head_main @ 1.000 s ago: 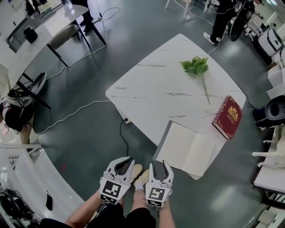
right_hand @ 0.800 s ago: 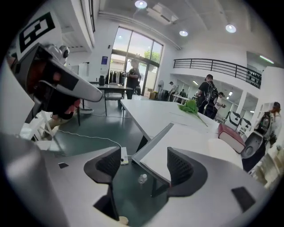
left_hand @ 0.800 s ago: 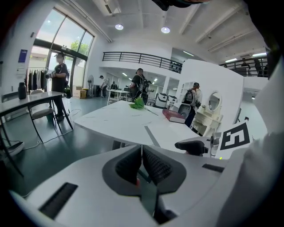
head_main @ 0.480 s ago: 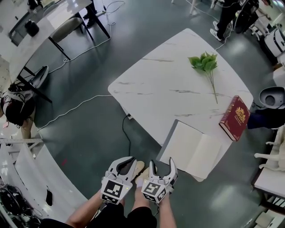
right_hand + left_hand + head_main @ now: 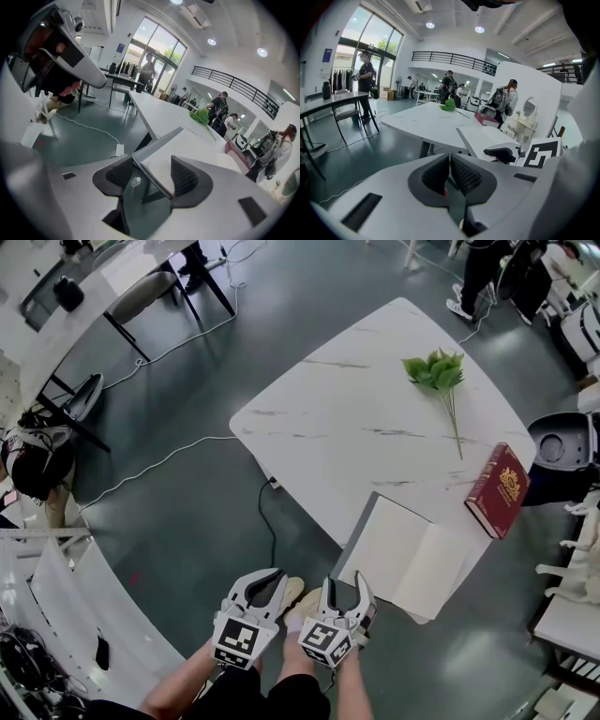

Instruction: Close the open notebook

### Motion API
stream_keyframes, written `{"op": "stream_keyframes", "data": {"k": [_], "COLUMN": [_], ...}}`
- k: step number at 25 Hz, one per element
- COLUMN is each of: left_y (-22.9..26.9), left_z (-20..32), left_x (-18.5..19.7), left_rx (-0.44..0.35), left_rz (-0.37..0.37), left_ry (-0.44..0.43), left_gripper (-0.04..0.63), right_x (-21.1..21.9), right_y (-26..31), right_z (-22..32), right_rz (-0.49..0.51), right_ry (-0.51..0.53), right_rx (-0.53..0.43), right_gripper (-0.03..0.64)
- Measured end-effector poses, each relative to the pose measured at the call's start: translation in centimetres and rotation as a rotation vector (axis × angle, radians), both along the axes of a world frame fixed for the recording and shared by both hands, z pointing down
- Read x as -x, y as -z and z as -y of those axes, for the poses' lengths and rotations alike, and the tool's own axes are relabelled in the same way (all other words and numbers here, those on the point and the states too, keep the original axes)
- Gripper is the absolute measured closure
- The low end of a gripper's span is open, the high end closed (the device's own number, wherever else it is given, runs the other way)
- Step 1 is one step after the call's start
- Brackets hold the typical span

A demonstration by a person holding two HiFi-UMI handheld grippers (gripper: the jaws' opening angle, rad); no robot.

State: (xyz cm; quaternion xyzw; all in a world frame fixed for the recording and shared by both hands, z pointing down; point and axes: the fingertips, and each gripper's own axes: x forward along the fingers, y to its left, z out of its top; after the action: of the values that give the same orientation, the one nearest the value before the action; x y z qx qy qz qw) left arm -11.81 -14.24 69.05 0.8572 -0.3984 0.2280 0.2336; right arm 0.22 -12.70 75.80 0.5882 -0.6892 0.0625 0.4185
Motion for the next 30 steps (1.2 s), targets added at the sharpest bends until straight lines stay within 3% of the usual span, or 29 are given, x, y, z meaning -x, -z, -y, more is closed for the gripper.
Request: {"op": "stream_keyframes", "data": {"k": [2,4,10,19,30], "left_y": [0.3,0.6,1.8,5.2,11.5], "left_z": [0.1,0.2,0.3,0.5,0.0], "left_x": [-0.1,-0.2,0.0,-0.8,-4.9], "left_rx": [-0.003,-0.007,-0.03,-0.081,-0.163], "left_rz": [-0.002,-0.005,-0.007,-0.008,-0.022], "left_ry": [-0.002,-0.001,0.004,-0.021,-0.136], "left_gripper": [0.563,0.564,0.563,0.563,0.563], "right_x": [0.2,0.4,1.0,0.5,-2.7], "right_y": [0.3,0.6,1.3,4.9,12.0], "right_z": [0.0,-0.1,-0.4,-0.5,-1.9], "right_rz": [0.012,0.032,0.044,0.114,0.223], "right_ry": [0.01,0.015,0.021,-0.001,-0.106], "right_rx": [0.004,0.011,0.016,-0.021,-0.127], "right_gripper": [0.373,0.465,0.547,0.578,0.581]}}
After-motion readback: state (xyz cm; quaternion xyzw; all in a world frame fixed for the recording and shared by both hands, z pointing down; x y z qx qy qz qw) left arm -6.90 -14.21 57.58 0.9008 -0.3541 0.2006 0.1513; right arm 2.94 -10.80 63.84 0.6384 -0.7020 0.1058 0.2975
